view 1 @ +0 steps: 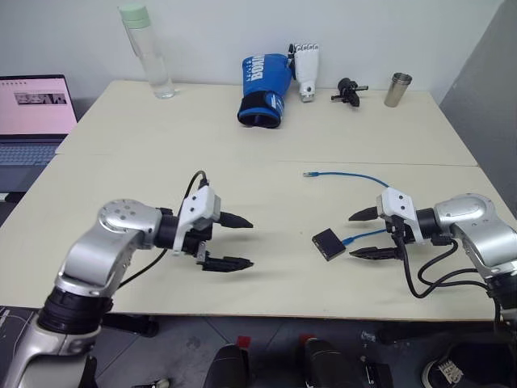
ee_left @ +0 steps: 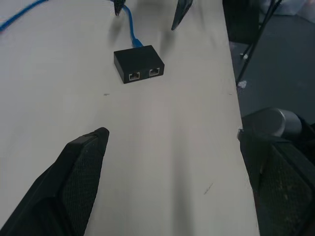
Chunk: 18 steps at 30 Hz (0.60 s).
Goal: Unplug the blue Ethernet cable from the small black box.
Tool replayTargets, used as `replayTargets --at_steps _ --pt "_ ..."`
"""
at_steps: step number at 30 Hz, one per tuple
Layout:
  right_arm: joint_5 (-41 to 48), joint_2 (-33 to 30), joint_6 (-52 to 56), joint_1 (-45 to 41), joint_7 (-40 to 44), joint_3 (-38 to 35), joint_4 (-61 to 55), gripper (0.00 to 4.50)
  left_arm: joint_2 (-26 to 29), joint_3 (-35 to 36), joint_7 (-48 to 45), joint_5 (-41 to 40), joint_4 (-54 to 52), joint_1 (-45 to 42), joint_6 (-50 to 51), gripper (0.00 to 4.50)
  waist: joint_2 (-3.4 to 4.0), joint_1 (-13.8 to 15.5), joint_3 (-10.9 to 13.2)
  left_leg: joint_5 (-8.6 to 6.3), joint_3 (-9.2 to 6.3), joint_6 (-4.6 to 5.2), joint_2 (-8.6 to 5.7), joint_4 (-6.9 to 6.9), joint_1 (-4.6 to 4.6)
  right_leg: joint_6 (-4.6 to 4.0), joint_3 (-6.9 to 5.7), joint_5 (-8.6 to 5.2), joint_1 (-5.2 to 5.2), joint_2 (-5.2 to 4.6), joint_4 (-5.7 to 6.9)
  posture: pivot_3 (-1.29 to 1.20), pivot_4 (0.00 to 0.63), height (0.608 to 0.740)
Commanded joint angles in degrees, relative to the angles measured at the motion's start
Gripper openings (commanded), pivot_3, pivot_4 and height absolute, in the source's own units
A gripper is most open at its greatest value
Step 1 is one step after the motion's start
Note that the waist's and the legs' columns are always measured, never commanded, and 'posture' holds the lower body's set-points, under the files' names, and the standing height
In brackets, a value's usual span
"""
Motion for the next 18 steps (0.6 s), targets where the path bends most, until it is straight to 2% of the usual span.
replayTargets --at_steps 1,10,14,18 --pt "-4.60 1.97 -9.19 -3.55 4.09 2.62 8.69 4.50 -1.46 2.27 5.44 -1.06 -4.33 1.24 -0.57 4.48 -0.01 0.00 0.01 0.00 0.01 0.00 -0.01 0.01 -0.01 0.02 0.01 0.01 0.00 -0.01 0.00 0.00 0.150 0.740" --pt "-10.29 9.45 -18.68 -12.88 7.31 5.15 27.10 4.50 1.85 3.17 6.50 -0.97 -4.34 4.45 -1.85 4.48 0.01 -0.33 0.01 0.01 -0.05 -0.01 -0.01 -0.05 0.08 -0.04 -0.06 0.03 0.01 0.04 0.06 0.00 0.150 0.740" --pt "-11.62 10.71 -21.60 -14.57 8.25 5.04 31.31 3.76 2.63 3.82 6.94 -1.78 -4.37 4.67 -1.62 4.50 0.01 -0.33 0.00 0.01 -0.04 -0.01 -0.03 -0.04 0.11 -0.06 -0.07 0.05 0.07 0.03 0.05 0.00 0.150 0.740" --pt "-11.93 10.97 -23.03 -15.29 9.09 4.58 33.32 2.83 2.95 3.73 7.26 -2.38 -4.73 4.99 -1.55 4.50 0.02 -0.31 0.00 0.01 -0.04 -0.01 -0.02 -0.03 0.13 -0.06 -0.07 0.05 0.09 0.02 0.06 0.00 0.150 0.740"
